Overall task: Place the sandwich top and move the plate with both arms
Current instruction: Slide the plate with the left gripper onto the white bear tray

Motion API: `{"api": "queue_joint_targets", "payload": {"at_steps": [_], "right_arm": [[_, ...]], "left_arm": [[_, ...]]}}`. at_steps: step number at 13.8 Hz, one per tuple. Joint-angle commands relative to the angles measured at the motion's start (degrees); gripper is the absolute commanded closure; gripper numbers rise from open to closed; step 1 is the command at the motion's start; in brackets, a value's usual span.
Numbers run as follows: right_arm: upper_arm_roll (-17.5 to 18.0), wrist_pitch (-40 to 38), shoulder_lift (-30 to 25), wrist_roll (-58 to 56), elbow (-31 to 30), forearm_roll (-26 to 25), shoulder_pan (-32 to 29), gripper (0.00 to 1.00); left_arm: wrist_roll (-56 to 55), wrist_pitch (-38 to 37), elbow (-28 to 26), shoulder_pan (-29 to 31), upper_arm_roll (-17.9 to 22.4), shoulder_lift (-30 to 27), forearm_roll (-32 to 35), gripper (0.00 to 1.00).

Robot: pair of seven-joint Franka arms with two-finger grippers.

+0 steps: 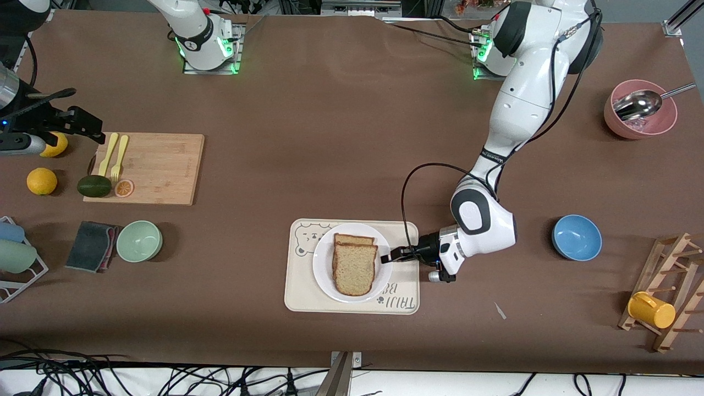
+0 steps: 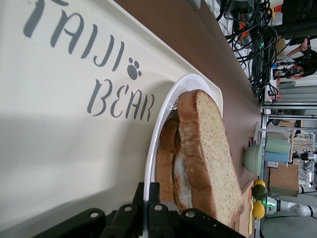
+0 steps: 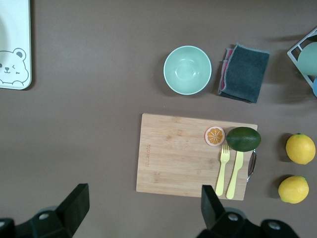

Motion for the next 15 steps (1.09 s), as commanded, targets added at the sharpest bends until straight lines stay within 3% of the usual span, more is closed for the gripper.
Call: {"api": "queue_joint_targets", "payload": {"at_steps": [1,2,5,9,12,15], "right_arm": [[0.46,-1.09,0.2,0.55,0.89,-0.02,-0.39,0.0],[0.46,-1.09,0.19,0.55,0.89,-0.02,-0.4,0.0],[0.46,-1.09,0.19,0.55,0.89,-0.02,-0.4,0.0],[0.46,-1.09,0.19,0.55,0.89,-0.02,-0.4,0.0],[0.46,-1.09,0.19,0.55,0.89,-0.02,-0.4,0.0],[0.46,-1.09,0.28,0.55,0.89,-0.02,-0.31,0.0]], "left_arm": [[-1.74,0.23,3.05,-0.5,0.04,1.66,0.06,0.28],[-1.74,0.23,2.87,-0.59,0.04,1.4,-1.33,0.12],[-1.92,0.14,2.0,-0.15,0.13,-0.7,-1.96,0.01],[-6.67,-0.56,-2.56,1.26,0.3,-6.58,-0.82,0.01],[-7.36,-0.65,-7.04,2.31,0.3,-11.41,6.1,0.01],[-9.03,-1.09,-19.41,3.54,0.39,-23.87,16.89,0.01]]}}
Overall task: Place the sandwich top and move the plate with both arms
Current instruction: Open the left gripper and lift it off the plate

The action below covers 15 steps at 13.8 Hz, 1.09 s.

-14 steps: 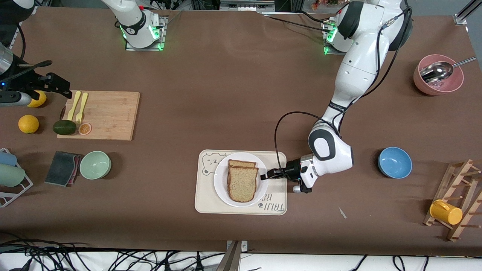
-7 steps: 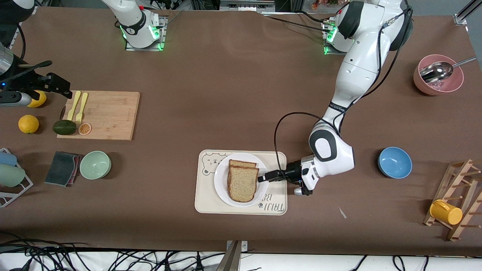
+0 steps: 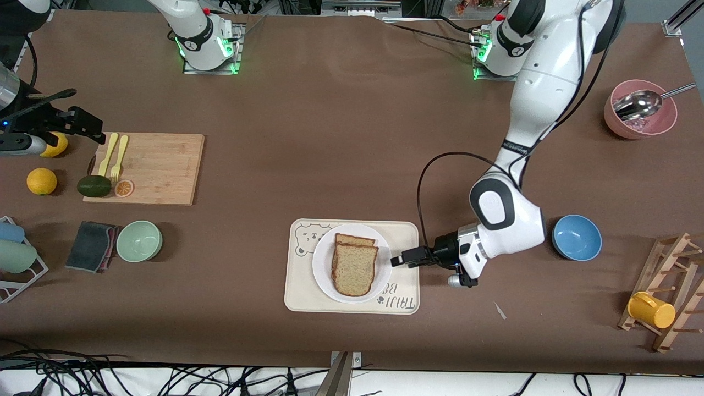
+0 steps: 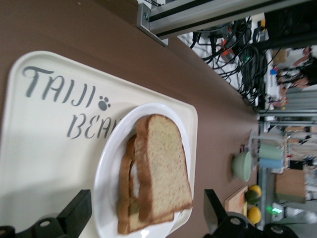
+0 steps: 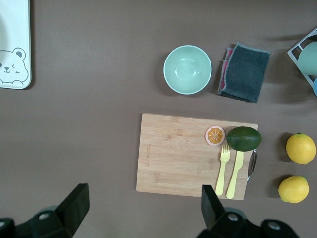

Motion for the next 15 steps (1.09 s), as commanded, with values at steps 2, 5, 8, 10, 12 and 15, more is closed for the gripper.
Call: {"api": "queue_joint_targets", "payload": {"at_steps": [2,5,8,10,12,15], "right_arm": [[0.46,-0.94,0.1,0.46,0.88,-0.02,-0.31,0.0],[0.46,-0.33,0.19,0.46,0.88,-0.29,-0.31,0.0],[0.46,0.55,0.19,0.46,0.88,-0.55,-0.31,0.0],[0.46,0.56,0.19,0.46,0.88,-0.29,-0.31,0.0],[0.46,0.56,0.19,0.46,0.97,-0.38,-0.31,0.0],[0.46,0.56,0.19,0.46,0.97,-0.2,-0.31,0.0]], "left_arm": [[-5.2,-0.78,-20.46,1.31,0.8,-20.84,19.47,0.01],[-22.39,-6.29,-24.71,1.49,0.71,-28.59,44.24,0.01],[-30.53,-17.18,-23.66,1.66,0.8,-33.87,57.49,0.0],[-30.1,-25.42,-21.22,5.24,1.15,-36.69,57.95,0.0],[-29.22,-37.81,-13.95,7.28,1.59,-37.14,59.35,0.0],[-29.04,-48.92,-4.43,12.9,1.94,-37.14,61.81,0.0]]}}
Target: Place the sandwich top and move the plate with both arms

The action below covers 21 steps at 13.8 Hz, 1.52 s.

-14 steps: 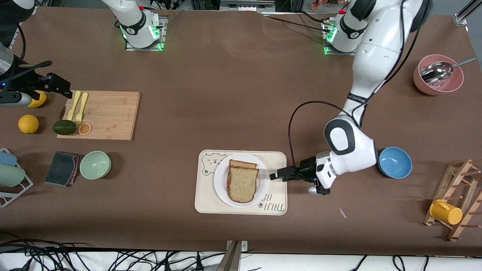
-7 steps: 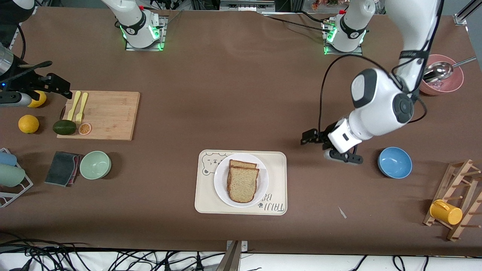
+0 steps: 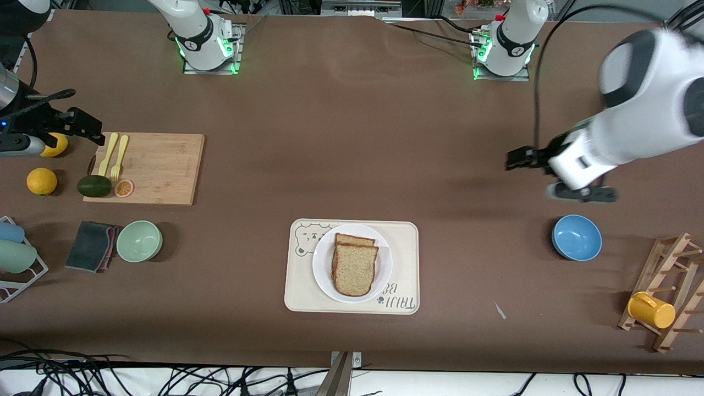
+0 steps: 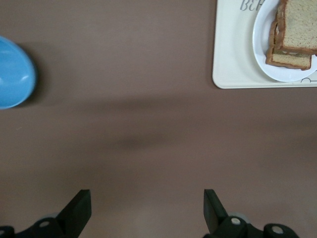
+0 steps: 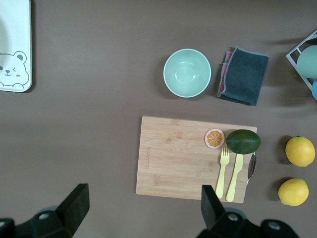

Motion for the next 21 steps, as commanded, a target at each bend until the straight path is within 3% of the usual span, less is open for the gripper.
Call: {"api": "queue_joint_targets", "payload": {"at_steps": [1,4,6,10,15,19,21], "right_arm": [[0.46,-0.11,0.15,0.46,0.8,-0.2,-0.31,0.0],[0.46,-0.11,0.15,0.46,0.8,-0.2,-0.31,0.0],[0.46,-0.11,0.15,0.46,0.8,-0.11,-0.31,0.0],[0.46,-0.11,0.15,0.46,0.8,-0.11,-0.31,0.0],[0.46,-0.2,0.15,0.46,0.8,-0.11,-0.31,0.0],[0.46,-0.2,0.15,0.46,0.8,-0.11,-0.31,0.0],[0.46,-0.2,0.15,0.46,0.8,-0.11,-0.31,0.0]], "left_arm": [[0.46,-6.78,7.54,3.27,-0.05,0.66,5.13,0.0],[0.73,-9.42,10.1,2.58,-1.28,-0.39,13.74,0.0],[0.82,-9.34,9.5,2.58,-1.02,-3.19,14.2,0.0],[1.08,-8.64,5.91,3.37,-0.67,-5.57,13.42,0.0],[5.11,0.85,-2.19,3.46,-0.67,-8.38,9.28,0.0],[7.31,1.21,-3.07,5.3,0.99,-9.18,6.91,0.0],[8.02,2.86,-5.78,4.86,1.97,-12.32,7.17,0.0]]}}
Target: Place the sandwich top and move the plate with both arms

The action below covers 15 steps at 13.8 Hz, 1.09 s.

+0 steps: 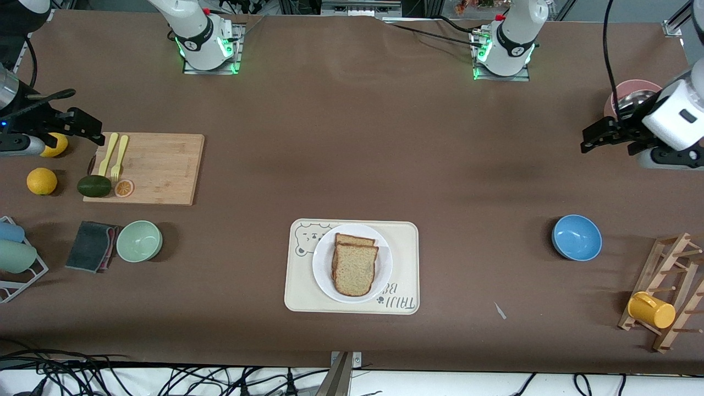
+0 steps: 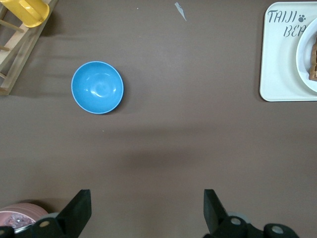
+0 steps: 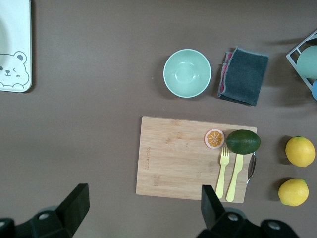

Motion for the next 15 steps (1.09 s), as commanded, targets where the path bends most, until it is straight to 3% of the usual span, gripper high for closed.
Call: {"api": "queue_joint_targets", "payload": {"at_steps": [1,15], "right_arm": [[0.45,-0.32,0.15,0.46,0.79,-0.11,-0.32,0.0],[0.45,-0.15,0.15,0.46,0.79,-0.2,-0.23,0.0]], "left_arm": [[2.11,3.68,-5.71,-0.32,1.95,-6.13,-0.94,0.0],[2.29,4.21,-4.32,-0.15,1.87,-5.71,-0.49,0.0]]}}
